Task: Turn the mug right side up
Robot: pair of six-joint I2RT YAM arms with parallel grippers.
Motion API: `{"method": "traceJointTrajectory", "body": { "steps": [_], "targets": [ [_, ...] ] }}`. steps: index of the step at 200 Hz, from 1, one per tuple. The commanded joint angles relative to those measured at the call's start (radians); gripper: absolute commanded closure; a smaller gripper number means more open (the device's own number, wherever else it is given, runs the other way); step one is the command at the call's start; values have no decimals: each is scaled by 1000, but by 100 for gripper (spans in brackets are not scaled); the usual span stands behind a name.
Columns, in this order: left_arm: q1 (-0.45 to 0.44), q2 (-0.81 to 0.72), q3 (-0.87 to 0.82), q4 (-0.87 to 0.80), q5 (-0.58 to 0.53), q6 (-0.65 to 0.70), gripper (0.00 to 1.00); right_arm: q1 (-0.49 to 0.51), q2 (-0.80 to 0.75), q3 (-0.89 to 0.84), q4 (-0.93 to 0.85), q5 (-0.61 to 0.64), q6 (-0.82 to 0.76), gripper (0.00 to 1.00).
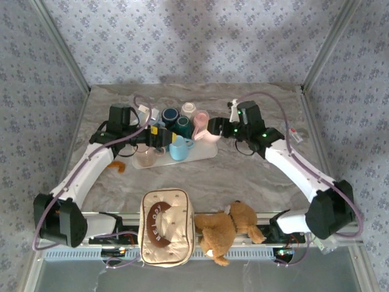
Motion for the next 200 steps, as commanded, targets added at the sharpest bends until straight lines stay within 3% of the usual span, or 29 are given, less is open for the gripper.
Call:
{"method": "traceJointTrajectory", "body": {
  "steps": [1,38,65,146,181,200],
  "targets": [
    [-51,-74,-79,280,4,-122,6,-17,-74,7,168,-113,193,42],
    [-220,-89,-147,585,-78,-124,5,-58,-136,4,305,-179,335,45],
    [-315,-60,-113,610,-128,-10,6,-93,-156,-10,389,-217,414,45],
    [-330,-40,-132,795,-226,8,12,-207,-200,-49,600,-392,582,46],
    [-336,-7,-99,853,-162,40,15,-216,-204,-33,601,-447,614,46],
    [-339,17,-70,852,-96,79,27,-223,-197,-27,626,-473,637,46]
  ]
}}
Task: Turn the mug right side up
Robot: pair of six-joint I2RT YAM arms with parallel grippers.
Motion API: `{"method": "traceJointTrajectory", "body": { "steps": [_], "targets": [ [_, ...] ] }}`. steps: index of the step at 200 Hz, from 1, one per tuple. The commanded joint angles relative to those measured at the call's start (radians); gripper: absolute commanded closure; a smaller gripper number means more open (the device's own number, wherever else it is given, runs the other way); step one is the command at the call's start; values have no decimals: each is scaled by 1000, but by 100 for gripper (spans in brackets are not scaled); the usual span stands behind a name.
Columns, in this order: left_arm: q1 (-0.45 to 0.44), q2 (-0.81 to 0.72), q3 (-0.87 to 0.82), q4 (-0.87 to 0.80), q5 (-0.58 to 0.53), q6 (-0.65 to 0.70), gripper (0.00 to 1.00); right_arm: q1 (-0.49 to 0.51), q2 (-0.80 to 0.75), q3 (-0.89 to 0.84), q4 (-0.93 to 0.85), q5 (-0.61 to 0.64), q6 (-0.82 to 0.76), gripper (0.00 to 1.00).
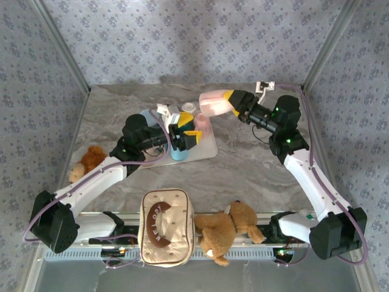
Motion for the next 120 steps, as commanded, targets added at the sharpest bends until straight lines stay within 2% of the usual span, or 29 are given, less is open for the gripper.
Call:
{"method": "traceJointTrajectory", "body": {
  "steps": [1,41,58,97,107,120],
  "targets": [
    [-11,31,56,60,84,65,27,-13,-34,36,129,-69,60,46],
    [-41,38,-8,250,25,164,30,-15,-19,44,166,-100,96,46],
    [-44,47,-5,273,-13,172,30,-17,-6,46,184,-114,109,46],
    [-43,86,31,306,7,170,31,-18,33,34,282,-133,176,47],
    [-44,95,37,319,7,161,34,-19,45,27,316,-136,203,47],
    [-44,109,39,343,2,156,43,-17,55,18,350,-136,221,47]
  ]
}}
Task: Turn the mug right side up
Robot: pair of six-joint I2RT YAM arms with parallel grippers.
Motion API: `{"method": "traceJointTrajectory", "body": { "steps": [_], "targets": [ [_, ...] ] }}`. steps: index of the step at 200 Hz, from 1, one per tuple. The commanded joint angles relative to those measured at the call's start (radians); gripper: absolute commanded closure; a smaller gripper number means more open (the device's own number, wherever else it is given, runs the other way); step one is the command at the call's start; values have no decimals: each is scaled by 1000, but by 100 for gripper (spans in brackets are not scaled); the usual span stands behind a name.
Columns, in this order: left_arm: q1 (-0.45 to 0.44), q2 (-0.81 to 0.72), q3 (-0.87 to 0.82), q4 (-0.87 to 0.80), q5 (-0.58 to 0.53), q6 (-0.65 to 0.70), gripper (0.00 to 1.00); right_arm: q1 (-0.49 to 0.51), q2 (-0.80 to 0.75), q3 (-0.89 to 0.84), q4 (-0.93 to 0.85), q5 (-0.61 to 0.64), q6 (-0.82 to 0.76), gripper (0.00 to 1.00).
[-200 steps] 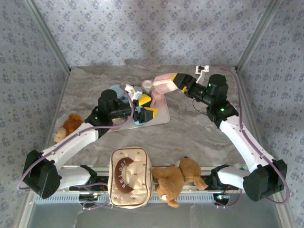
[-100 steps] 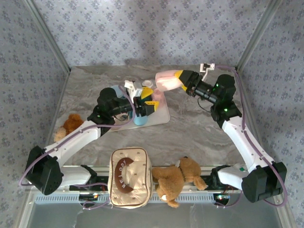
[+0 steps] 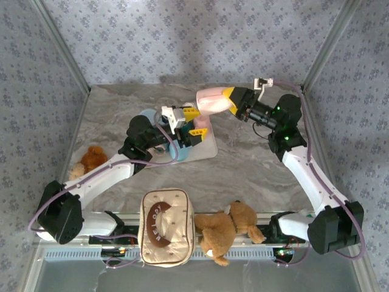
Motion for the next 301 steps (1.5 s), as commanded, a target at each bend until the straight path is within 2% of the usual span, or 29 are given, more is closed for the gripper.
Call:
{"method": "traceJointTrajectory", "body": {
  "steps": [1,29,74,134,182,206,216,245,301],
  "targets": [
    [-4,25,38,95,-7,0,44,-3,5,17,177,-23,75,47],
    [-7,39,21,185,-48,-14,48,0,3,1,162,-14,44,47],
    [-16,61,48,195,-49,-2,50,19,16,-15,176,-12,50,48],
    [-21,67,65,209,-65,10,63,37,33,-27,214,-3,74,48],
    [-22,68,78,184,-71,31,78,44,46,-37,257,-4,99,48],
    [-22,68,87,168,-99,48,93,45,39,-41,222,-2,73,38],
    [-21,69,92,164,-106,60,100,46,28,-39,169,-3,20,24],
    [-21,68,105,157,-122,82,100,44,-14,-32,7,23,-125,0],
    [0,22,104,57,-148,112,100,-10,-87,-65,-100,89,-211,0]
  ]
}}
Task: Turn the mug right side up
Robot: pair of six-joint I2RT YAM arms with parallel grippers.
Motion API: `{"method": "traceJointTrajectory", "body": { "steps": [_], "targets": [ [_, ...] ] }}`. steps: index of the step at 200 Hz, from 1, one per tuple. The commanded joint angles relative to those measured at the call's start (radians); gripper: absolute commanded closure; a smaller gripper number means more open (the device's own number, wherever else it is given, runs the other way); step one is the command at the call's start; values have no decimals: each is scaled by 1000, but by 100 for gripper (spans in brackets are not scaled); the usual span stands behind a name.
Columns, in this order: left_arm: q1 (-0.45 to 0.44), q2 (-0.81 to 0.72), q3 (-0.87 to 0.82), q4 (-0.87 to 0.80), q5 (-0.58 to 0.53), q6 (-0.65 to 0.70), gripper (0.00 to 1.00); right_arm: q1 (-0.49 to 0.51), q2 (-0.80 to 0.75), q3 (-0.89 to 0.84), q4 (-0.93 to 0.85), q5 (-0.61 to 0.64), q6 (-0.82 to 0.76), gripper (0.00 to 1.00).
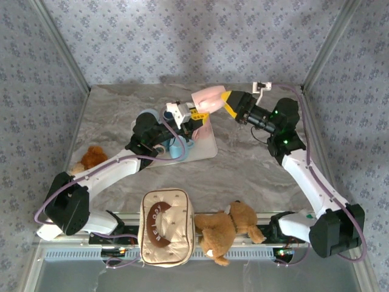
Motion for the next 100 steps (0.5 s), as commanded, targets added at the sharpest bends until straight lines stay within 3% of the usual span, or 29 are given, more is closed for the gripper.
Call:
{"method": "traceJointTrajectory", "body": {
  "steps": [1,21,63,100],
  "targets": [
    [16,-60,51,6,-22,46,100,-29,-45,-18,-59,43,-73,0],
    [44,-100,54,-100,-39,31,100,-38,-68,-22,-127,68,-144,0],
    [95,-204,134,-515,-169,69,100,-22,-108,29,-478,217,-458,15],
    [128,-281,220,-843,-376,140,100,0,-92,54,-620,310,-565,20]
  ]
}}
